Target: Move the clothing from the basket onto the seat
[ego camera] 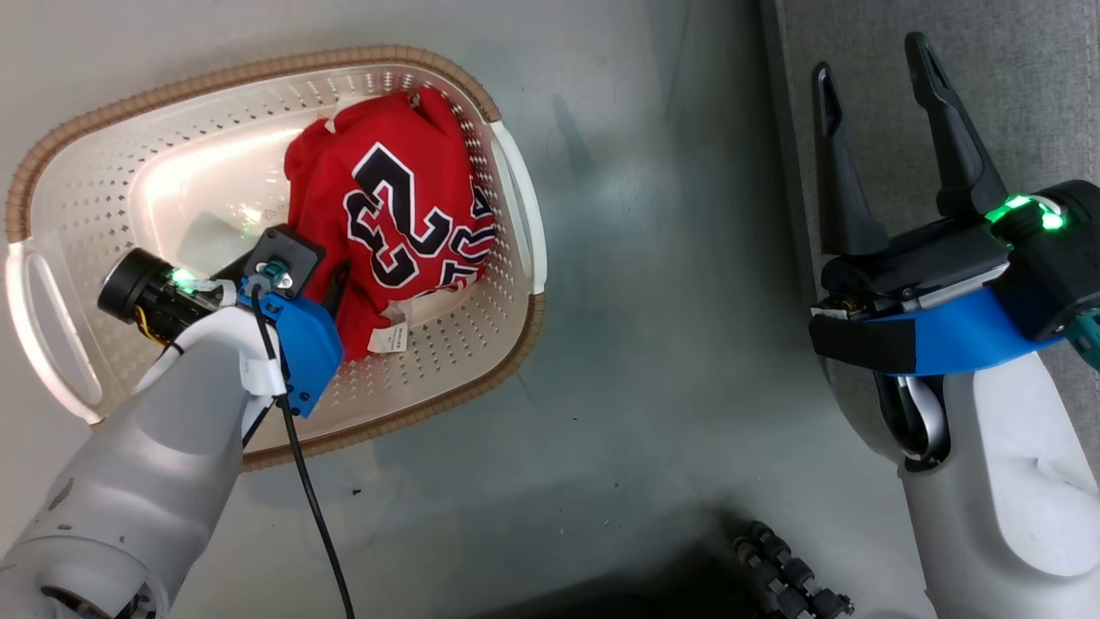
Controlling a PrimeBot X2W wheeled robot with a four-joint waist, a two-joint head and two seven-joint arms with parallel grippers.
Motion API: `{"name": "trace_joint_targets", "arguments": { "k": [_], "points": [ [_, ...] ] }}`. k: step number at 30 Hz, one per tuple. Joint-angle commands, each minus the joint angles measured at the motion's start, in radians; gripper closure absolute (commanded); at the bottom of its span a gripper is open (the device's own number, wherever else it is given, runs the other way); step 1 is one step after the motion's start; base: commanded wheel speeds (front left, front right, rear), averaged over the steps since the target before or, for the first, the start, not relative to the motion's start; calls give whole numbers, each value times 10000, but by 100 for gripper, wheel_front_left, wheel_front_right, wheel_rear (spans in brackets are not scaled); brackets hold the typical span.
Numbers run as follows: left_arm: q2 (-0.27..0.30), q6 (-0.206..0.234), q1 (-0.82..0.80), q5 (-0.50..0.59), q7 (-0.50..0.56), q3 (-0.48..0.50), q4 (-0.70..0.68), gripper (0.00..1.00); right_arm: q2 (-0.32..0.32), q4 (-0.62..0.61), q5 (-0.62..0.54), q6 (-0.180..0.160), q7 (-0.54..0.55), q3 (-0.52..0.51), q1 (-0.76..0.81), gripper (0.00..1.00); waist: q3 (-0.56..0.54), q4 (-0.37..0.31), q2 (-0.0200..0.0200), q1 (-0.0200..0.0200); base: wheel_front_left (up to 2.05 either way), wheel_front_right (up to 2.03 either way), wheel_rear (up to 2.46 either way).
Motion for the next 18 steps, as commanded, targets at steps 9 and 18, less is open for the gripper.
{"name": "trace_joint_targets", "arguments": {
  "k": [9, 18],
  "points": [
    [-74, -8, -505, -502, 147, -633, 268, 0, 52, -90, -51, 1, -34, 0, -219, 0, 420, -63, 0, -1, 0, 0, 0],
    [-90, -8, -633, -895, 161, -1228, 301, 100, 68, -10, -72, 1, -34, -61, -269, 0, 415, -49, 0, -1, 0, 0, 0]
  ]
}}
